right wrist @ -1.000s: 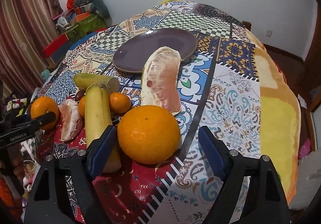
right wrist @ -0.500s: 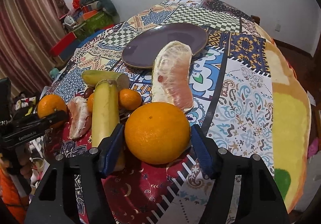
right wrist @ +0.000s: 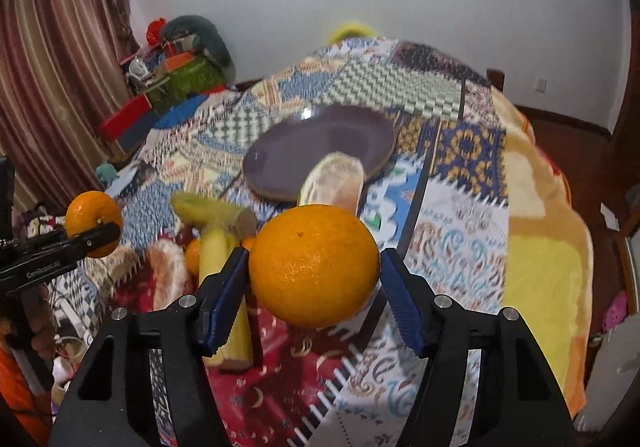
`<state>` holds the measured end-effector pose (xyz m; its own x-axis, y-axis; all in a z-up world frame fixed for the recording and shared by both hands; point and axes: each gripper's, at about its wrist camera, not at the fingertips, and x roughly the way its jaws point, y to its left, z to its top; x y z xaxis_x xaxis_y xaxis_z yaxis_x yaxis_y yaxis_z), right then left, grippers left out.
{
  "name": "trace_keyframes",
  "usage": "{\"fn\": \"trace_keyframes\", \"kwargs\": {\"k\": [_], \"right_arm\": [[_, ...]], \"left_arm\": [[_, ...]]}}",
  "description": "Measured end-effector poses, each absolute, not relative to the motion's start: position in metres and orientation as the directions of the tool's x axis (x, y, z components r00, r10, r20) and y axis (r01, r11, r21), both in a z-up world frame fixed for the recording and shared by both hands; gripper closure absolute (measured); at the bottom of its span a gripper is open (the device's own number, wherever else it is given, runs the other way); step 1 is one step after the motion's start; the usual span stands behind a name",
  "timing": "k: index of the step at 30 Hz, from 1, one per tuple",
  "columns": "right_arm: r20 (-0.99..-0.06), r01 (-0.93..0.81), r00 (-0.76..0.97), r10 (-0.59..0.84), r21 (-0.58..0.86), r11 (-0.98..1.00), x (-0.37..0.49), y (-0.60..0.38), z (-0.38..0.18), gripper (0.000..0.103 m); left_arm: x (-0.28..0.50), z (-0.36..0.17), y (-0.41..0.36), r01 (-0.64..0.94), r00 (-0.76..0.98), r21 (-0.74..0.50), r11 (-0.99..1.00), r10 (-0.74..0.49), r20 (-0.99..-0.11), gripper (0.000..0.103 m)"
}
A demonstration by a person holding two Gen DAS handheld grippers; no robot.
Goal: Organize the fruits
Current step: 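Lift and carry both held oranges toward the dark round plate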
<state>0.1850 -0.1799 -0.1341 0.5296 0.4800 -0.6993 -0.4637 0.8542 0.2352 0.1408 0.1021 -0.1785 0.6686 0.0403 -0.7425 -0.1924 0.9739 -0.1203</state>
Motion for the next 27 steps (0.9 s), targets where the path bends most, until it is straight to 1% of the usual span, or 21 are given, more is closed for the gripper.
{"fn": "trace_keyframes", "kwargs": {"k": [7,13,18,27], "right_arm": [[-0.638,-0.467,0.595,0.488,0.220,0.856,0.197,-0.180,-0.108,0.040],[-0.596,-0.481,0.629,0.499,0.206,0.852,0.208,-0.175,-0.094,0.040],[-0.567,-0.494,0.647,0.509,0.197,0.847,0.219,-0.169,-0.086,0.040],[-0.537,-0.499,0.665,0.518,0.197,0.844,0.246,-0.157,-0.086,0.040]], "left_arm": [[0.157,-0.147,0.097,-0.160,0.736,-0.123,0.979,0.036,-0.676,0.046],[0.178,-0.129,0.094,-0.143,0.770,-0.135,0.981,0.024,-0.637,0.046],[0.194,-0.122,0.089,-0.125,0.786,-0.137,0.983,0.014,-0.618,0.046],[0.235,-0.122,0.082,-0.100,0.794,-0.141,0.985,-0.007,-0.608,0.046]]}}
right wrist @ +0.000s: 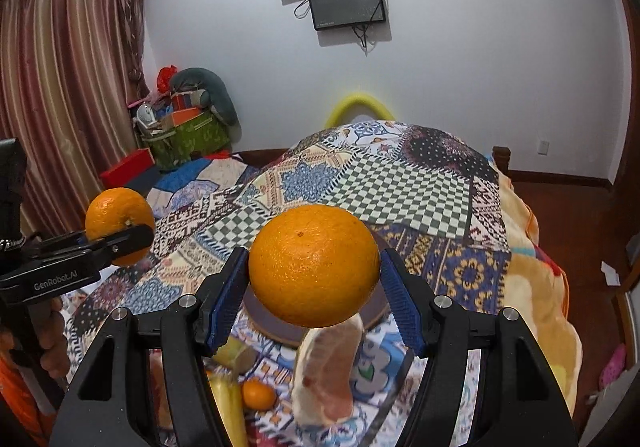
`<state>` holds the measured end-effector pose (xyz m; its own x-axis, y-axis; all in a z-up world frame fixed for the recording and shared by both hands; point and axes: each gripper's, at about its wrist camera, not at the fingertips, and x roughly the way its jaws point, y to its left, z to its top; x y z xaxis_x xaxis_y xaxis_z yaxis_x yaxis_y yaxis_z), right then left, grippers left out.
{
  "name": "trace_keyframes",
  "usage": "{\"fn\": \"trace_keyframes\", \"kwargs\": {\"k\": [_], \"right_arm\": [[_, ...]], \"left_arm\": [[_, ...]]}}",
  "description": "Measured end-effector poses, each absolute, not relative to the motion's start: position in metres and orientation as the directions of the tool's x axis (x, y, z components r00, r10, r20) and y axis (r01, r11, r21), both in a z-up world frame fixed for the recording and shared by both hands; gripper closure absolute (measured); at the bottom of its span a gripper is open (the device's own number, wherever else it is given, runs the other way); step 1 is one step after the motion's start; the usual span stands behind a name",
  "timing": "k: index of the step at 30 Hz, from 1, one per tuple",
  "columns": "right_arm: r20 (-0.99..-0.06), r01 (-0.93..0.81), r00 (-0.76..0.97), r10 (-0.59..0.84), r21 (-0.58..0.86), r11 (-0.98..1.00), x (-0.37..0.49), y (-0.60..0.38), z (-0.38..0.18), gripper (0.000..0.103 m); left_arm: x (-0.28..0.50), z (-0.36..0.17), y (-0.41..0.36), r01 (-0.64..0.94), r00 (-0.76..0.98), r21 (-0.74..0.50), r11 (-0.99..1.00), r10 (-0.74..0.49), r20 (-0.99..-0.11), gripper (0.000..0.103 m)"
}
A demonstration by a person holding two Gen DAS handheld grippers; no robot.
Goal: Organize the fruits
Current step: 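Lift and carry both held oranges toward the dark round plate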
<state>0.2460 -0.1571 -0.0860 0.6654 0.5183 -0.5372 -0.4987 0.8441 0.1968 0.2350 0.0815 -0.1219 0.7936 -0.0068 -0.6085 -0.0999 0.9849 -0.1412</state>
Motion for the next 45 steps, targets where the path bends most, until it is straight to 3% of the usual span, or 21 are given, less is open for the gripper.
{"fn": "trace_keyframes", "kwargs": {"k": [9,24,45], "right_arm": [[-0.562,-0.482,0.659,0.500,0.194,0.854,0.286,-0.150,-0.104,0.040],[-0.634,-0.487,0.613,0.471,0.167,0.858,0.343,-0.136,-0.136,0.040],[-0.757,-0.505,0.493,0.429,0.153,0.849,0.369,-0.123,-0.178,0.039]], "left_arm": [[0.280,-0.135,0.078,-0.078,0.779,-0.147,0.986,-0.031,-0.626,0.046],[0.353,-0.181,0.074,-0.061,0.678,-0.162,0.985,-0.078,-0.731,0.046],[0.401,-0.233,0.057,-0.020,0.514,-0.123,0.992,-0.096,-0.853,0.046]]}}
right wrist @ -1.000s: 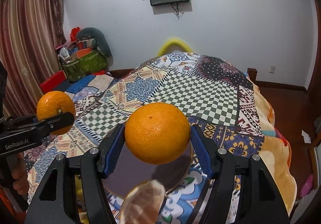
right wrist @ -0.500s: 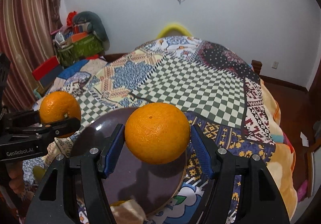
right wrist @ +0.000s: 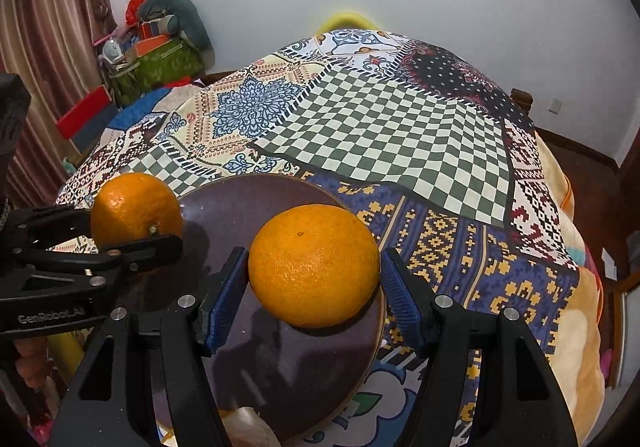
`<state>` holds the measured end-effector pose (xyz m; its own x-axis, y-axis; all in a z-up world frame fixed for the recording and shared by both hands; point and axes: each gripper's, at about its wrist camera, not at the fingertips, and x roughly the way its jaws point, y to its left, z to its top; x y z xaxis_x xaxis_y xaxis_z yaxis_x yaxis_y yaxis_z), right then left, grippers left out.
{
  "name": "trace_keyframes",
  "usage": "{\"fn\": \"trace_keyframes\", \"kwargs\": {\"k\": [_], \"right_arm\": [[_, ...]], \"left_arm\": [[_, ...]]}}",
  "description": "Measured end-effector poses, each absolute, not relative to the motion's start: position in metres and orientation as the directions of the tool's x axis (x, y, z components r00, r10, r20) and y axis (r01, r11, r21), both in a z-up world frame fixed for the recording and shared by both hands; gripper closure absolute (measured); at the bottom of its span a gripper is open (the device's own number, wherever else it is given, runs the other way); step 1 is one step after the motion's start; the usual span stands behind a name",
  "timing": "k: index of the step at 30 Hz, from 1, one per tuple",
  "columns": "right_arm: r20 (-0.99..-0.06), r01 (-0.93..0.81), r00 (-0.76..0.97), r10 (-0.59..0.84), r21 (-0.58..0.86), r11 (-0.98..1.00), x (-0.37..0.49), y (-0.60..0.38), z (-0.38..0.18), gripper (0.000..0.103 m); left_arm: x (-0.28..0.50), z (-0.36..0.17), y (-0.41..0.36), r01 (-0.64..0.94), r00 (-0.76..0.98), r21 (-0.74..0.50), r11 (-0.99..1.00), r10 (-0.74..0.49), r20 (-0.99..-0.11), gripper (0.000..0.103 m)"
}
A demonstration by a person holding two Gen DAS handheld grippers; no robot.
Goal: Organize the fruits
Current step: 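Lift and carry both held oranges toward the dark round plate, then lower both oranges onto the dark plate and open both grippers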
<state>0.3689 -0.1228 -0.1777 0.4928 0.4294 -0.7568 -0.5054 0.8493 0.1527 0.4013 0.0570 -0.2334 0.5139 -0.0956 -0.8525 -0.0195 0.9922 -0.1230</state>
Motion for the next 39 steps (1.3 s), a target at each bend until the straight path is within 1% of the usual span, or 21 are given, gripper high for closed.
{"fn": "trace_keyframes", "kwargs": {"k": [2,5,8,11,14,23,25,27,28,30,35,39], "right_arm": [[-0.759,-0.510,0.490,0.429,0.149,0.847,0.368,-0.122,-0.178,0.038],[-0.750,-0.516,0.487,0.447,0.166,0.840,0.368,-0.123,-0.176,0.039],[-0.748,-0.516,0.491,0.447,0.165,0.841,0.368,-0.123,-0.172,0.037],[-0.750,-0.509,0.487,0.447,0.172,0.843,0.367,-0.125,-0.171,0.036],[-0.744,-0.504,0.492,0.451,0.179,0.845,0.363,-0.129,-0.167,0.036],[-0.707,-0.508,0.552,0.441,0.134,0.851,0.339,-0.141,-0.135,0.036],[-0.692,-0.509,0.570,0.442,0.125,0.852,0.330,-0.144,-0.126,0.034],[-0.678,-0.510,0.589,0.441,0.112,0.853,0.321,-0.145,-0.118,0.031],[-0.668,-0.510,0.600,0.441,0.105,0.854,0.315,-0.146,-0.113,0.030],[-0.652,-0.513,0.613,0.447,0.103,0.852,0.303,-0.148,-0.104,0.029],[-0.626,-0.517,0.625,0.467,0.117,0.848,0.274,-0.153,-0.091,0.028],[-0.618,-0.523,0.624,0.479,0.126,0.843,0.256,-0.155,-0.087,0.028]], "left_arm": [[0.404,-0.238,0.057,-0.026,0.499,-0.121,0.992,-0.092,-0.862,0.046],[0.406,-0.243,0.057,-0.027,0.477,-0.130,0.991,-0.102,-0.873,0.046],[0.405,-0.243,0.054,-0.024,0.480,-0.123,0.992,-0.097,-0.872,0.046],[0.404,-0.240,0.054,-0.020,0.479,-0.133,0.991,-0.108,-0.871,0.045],[0.398,-0.230,0.056,-0.026,0.518,-0.141,0.990,-0.107,-0.848,0.044],[0.361,-0.183,0.048,-0.011,0.631,-0.095,0.995,-0.067,-0.772,0.044],[0.349,-0.174,0.046,-0.004,0.648,-0.093,0.996,-0.068,-0.759,0.043],[0.336,-0.164,0.043,0.004,0.663,-0.089,0.996,-0.070,-0.746,0.041],[0.331,-0.161,0.042,0.005,0.668,-0.089,0.996,-0.070,-0.741,0.039],[0.317,-0.153,0.040,0.007,0.681,-0.093,0.996,-0.073,-0.728,0.038],[0.283,-0.138,0.045,-0.036,0.718,-0.129,0.991,-0.064,-0.693,0.038],[0.259,-0.131,0.048,-0.062,0.738,-0.123,0.991,-0.037,-0.673,0.038]]}}
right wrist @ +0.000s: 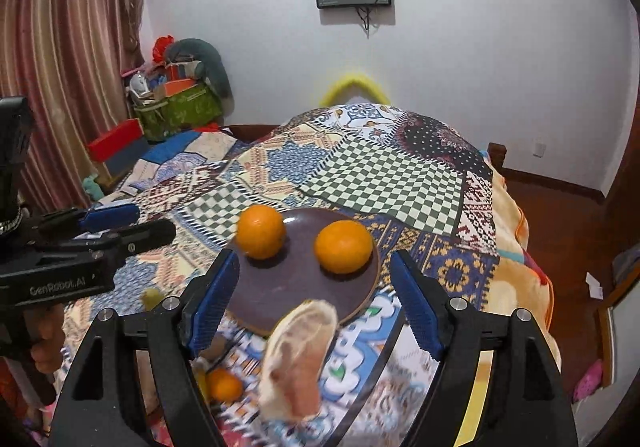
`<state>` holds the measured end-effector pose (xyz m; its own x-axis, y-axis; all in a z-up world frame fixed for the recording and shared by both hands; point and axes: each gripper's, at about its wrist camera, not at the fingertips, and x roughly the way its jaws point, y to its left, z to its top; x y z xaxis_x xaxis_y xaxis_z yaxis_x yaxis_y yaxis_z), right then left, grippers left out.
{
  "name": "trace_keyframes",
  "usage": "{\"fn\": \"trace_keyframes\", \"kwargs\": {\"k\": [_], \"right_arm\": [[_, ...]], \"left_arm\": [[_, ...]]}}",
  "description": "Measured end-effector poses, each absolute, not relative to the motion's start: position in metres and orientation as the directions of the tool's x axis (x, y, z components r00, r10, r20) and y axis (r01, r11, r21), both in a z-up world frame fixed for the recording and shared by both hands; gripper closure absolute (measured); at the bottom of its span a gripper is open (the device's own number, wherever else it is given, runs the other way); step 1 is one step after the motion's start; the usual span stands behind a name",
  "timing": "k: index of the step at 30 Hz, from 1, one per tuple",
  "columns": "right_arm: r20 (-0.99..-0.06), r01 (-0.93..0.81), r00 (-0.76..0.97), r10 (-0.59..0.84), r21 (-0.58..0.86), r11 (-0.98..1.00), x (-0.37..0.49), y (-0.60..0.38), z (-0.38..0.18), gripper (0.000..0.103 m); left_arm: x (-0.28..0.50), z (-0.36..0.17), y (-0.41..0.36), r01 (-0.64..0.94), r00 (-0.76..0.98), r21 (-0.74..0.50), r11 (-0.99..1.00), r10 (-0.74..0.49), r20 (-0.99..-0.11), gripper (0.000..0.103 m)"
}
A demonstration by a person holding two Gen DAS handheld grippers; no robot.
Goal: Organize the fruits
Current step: 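Grasp the peeled yellow banana with the right gripper while the left gripper approaches a pomelo segment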
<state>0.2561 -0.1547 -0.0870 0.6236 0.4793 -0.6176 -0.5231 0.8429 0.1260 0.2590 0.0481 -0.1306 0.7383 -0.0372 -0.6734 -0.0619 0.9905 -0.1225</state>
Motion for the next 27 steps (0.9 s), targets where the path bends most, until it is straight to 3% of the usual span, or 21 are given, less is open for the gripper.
{"fn": "trace_keyframes", "kwargs": {"k": [14,27], "right_arm": [[-0.646,-0.545,0.589,0.485,0.126,0.829,0.198,-0.152,-0.102,0.025],[-0.729,-0.579,0.484,0.484,0.147,0.802,0.162,-0.134,-0.146,0.025]], "left_arm": [[0.193,-0.145,0.070,-0.091,0.700,-0.161,0.983,-0.052,-0.712,0.038],[0.152,-0.185,0.069,-0.090,0.628,-0.078,0.993,-0.004,-0.778,0.038]]}}
